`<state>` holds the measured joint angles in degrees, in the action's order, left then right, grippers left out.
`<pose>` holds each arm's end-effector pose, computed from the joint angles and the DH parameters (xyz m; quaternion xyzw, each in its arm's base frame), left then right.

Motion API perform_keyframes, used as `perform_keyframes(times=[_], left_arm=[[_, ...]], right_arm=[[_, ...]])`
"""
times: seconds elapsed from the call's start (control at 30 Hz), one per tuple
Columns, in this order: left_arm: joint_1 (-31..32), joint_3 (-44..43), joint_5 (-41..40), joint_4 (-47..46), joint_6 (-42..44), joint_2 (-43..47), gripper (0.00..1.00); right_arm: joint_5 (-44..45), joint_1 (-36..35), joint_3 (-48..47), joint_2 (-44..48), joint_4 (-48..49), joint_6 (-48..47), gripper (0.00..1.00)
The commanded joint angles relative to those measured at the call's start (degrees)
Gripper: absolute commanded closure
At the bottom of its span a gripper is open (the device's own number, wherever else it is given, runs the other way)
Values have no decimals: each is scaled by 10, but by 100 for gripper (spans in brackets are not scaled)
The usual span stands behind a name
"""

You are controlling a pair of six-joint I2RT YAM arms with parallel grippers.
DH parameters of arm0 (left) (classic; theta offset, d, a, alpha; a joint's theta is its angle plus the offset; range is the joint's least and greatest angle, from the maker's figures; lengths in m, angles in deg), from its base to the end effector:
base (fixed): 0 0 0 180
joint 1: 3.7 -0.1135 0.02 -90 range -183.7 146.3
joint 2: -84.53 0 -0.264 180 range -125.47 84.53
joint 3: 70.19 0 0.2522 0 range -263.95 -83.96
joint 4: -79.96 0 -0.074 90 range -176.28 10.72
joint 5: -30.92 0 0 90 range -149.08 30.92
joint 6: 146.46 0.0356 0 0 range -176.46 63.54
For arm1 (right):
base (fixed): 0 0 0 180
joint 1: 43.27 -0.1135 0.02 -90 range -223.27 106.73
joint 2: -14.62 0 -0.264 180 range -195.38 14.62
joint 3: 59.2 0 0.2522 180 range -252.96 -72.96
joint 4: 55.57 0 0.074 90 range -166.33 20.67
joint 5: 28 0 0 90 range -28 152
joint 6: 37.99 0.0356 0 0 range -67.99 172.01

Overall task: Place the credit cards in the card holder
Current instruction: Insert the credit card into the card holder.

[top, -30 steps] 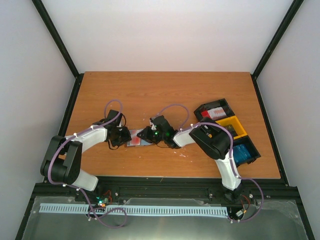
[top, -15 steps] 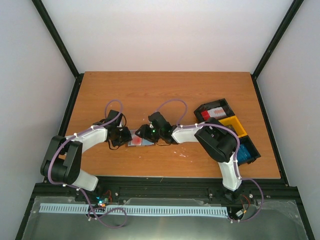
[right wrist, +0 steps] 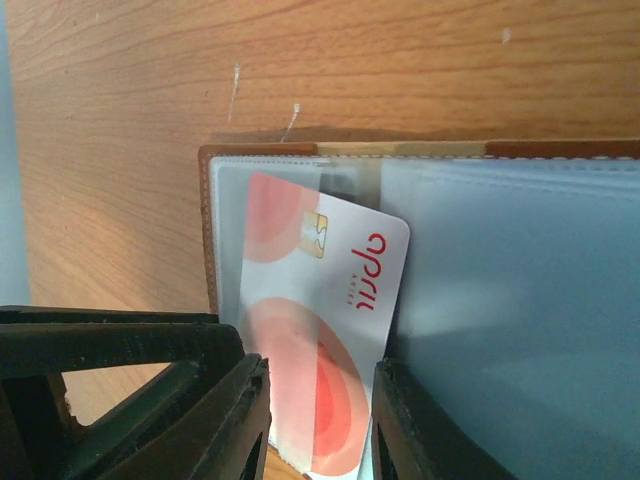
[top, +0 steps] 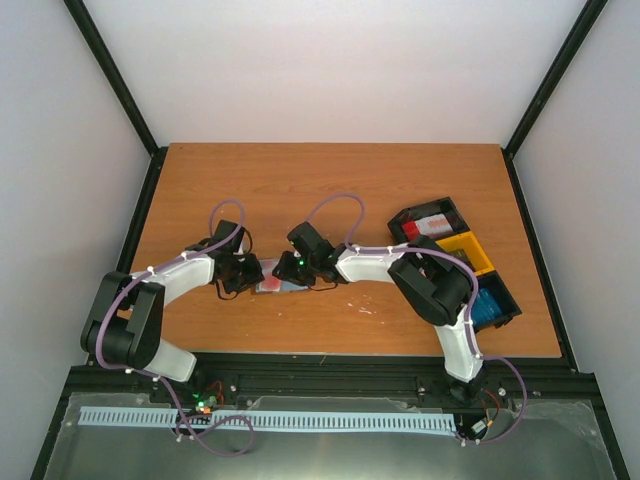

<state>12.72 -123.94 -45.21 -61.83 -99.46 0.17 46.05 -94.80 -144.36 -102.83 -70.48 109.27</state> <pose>0.2377 -0.0789 0.1466 -0.2027 0.9547 -0.1935 0.0996 0.2589 0.3415 0.1336 -0.0045 0.9234 0.3690 0.1053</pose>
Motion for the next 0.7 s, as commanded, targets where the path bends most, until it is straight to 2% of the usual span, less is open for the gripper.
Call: perform_keyframes(times=[0.0,0.2,0.4,0.5,0.67], left_arm=[[-1,16,5,-2,5,-11,71],[-1,14,5,0,7,-10,71],[-1,10,-5,11,8,-1,70],[-1,-1,-20,26,12,15,65],[-1,-32,-15,38,39,56,50]], right_arm=[[-31,-8,-15,-24,29,-11,70],[-71,-7,-29,-46,84,-2,70],[-65,7,-13,-24,82,-13,66],[-32,28,-4,30,33,-54,63],[31,77,8,148,-81,-134,57]])
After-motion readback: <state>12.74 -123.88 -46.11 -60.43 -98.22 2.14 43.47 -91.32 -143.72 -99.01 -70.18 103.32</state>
